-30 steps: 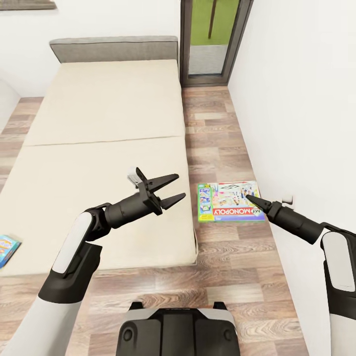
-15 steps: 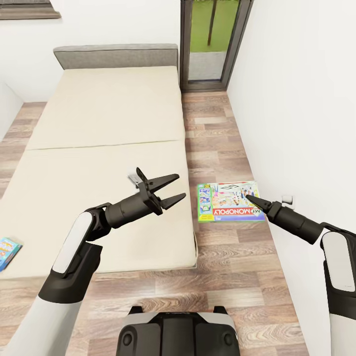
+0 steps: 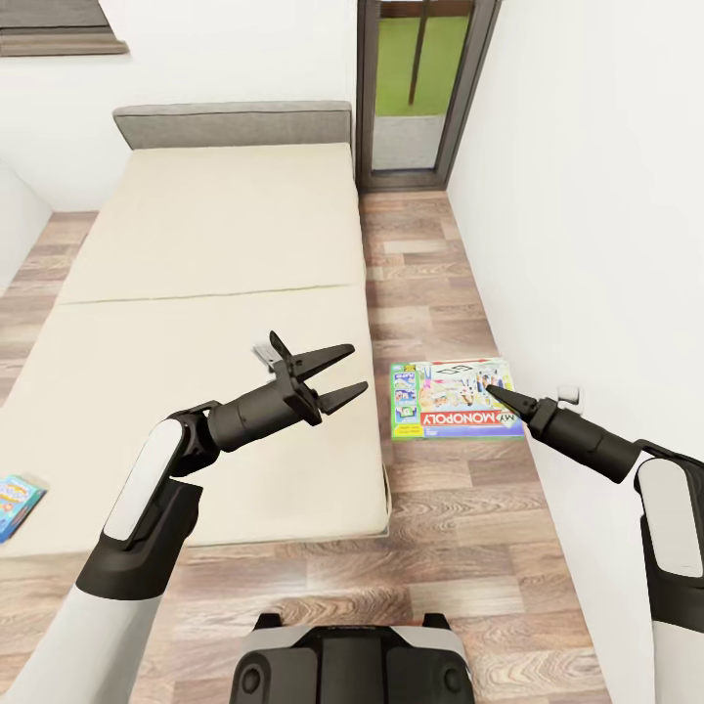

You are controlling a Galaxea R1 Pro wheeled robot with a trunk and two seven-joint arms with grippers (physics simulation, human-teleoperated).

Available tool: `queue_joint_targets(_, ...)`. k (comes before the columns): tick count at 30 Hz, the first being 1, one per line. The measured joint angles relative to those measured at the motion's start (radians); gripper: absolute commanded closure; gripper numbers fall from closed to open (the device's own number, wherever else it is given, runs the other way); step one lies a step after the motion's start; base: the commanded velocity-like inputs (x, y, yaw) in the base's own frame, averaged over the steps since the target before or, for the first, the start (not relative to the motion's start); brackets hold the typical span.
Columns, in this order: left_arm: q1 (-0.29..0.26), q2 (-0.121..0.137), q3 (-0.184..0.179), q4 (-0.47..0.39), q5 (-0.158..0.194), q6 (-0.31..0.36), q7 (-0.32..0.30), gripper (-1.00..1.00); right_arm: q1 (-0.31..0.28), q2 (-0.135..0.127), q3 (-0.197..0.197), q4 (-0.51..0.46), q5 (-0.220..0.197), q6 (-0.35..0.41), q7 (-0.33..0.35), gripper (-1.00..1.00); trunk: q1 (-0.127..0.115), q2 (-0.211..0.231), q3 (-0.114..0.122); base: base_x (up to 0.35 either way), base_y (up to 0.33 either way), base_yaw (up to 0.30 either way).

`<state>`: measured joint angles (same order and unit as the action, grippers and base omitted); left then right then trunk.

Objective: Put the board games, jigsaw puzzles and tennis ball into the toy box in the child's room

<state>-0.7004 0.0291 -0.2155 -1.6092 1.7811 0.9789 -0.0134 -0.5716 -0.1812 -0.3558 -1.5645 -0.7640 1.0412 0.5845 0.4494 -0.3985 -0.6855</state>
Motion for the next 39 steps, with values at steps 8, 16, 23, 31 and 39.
queue_joint_targets(8, 0.0, 0.001, 0.0, 0.0, 0.0, 0.0, 0.0, -1.0, 0.0, 0.0, 0.0, -0.001, 0.0, 0.0, 0.0, 1.0, 0.0, 0.0, 0.013, 0.0, 0.0, 0.0)
queue_joint_targets(16, 0.001, 0.001, 0.003, 0.0, 0.001, 0.0, -0.006, -1.0, 0.005, 0.0, 0.001, -0.003, 0.0, 0.0, 0.001, 1.0, 0.0, 0.0, 0.026, 0.0, 0.0, 0.0)
queue_joint_targets(23, 0.001, 0.001, 0.004, 0.0, 0.001, 0.0, -0.008, -1.0, 0.007, 0.003, 0.006, -0.003, 0.001, 0.0, 0.002, 1.0, 0.0, 0.0, 0.037, 0.0, 0.0, 0.0)
queue_joint_targets(31, 0.002, 0.002, 0.006, 0.0, 0.001, 0.0, -0.009, -1.0, 0.008, 0.004, 0.015, -0.003, 0.002, -0.002, 0.001, 1.0, 0.0, 0.0, 0.05, 0.0, 0.0, 0.0)
queue_joint_targets(39, 0.003, 0.001, 0.006, -0.001, 0.001, 0.002, -0.01, -1.0, 0.008, 0.004, 0.019, -0.003, 0.002, -0.004, 0.001, 1.0, 0.0, 0.0, 0.063, 0.0, 0.0, 0.0)
